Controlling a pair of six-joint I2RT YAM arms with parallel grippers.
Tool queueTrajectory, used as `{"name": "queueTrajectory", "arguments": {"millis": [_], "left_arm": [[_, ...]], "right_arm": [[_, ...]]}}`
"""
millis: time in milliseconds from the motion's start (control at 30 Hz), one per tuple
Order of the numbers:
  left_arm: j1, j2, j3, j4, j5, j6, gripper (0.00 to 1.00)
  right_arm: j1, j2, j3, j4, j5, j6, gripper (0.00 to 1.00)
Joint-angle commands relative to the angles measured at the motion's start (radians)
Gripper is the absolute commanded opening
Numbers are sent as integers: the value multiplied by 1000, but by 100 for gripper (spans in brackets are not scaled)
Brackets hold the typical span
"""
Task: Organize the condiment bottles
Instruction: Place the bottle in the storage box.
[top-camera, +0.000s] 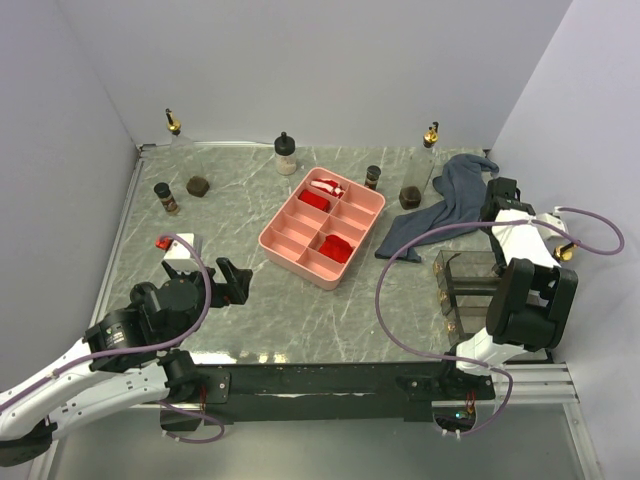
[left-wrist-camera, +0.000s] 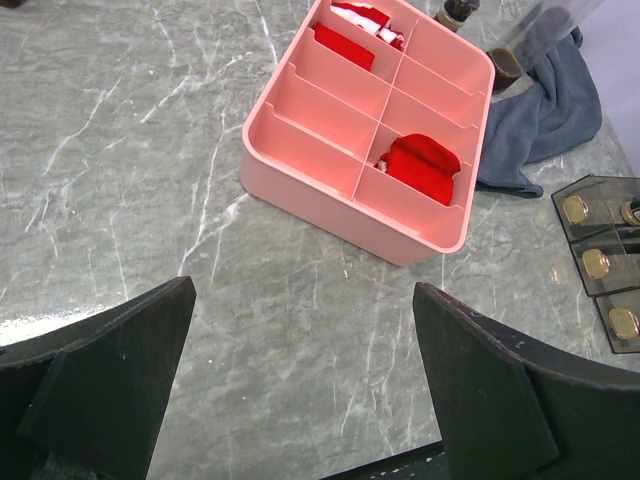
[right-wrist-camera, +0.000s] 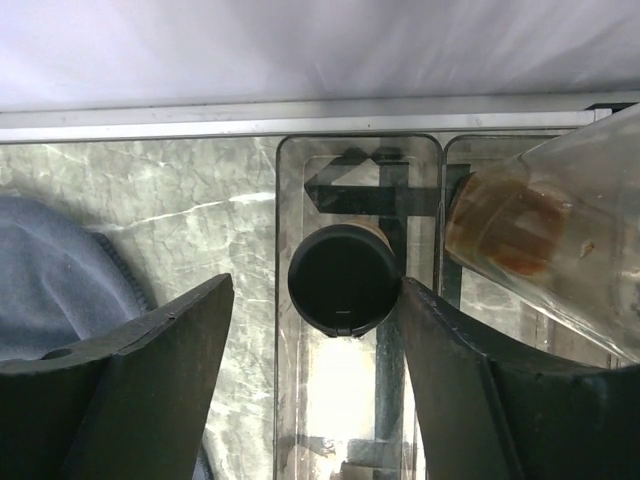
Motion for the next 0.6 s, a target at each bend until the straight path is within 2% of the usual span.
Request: {"name": "queueTrajectory", "arguments": {"millis": [0, 300, 567], "left_arm": [[-4, -6, 5, 5, -14, -14, 97], [-4, -14, 4, 7, -9, -15, 97], [-4, -26, 5, 8, -5, -17, 97]], "right_arm": [[-8, -2, 49, -5, 21, 2, 76], [-8, -4, 104, -19, -5, -70, 75], [-10, 30, 196, -128, -11, -70, 75]]}}
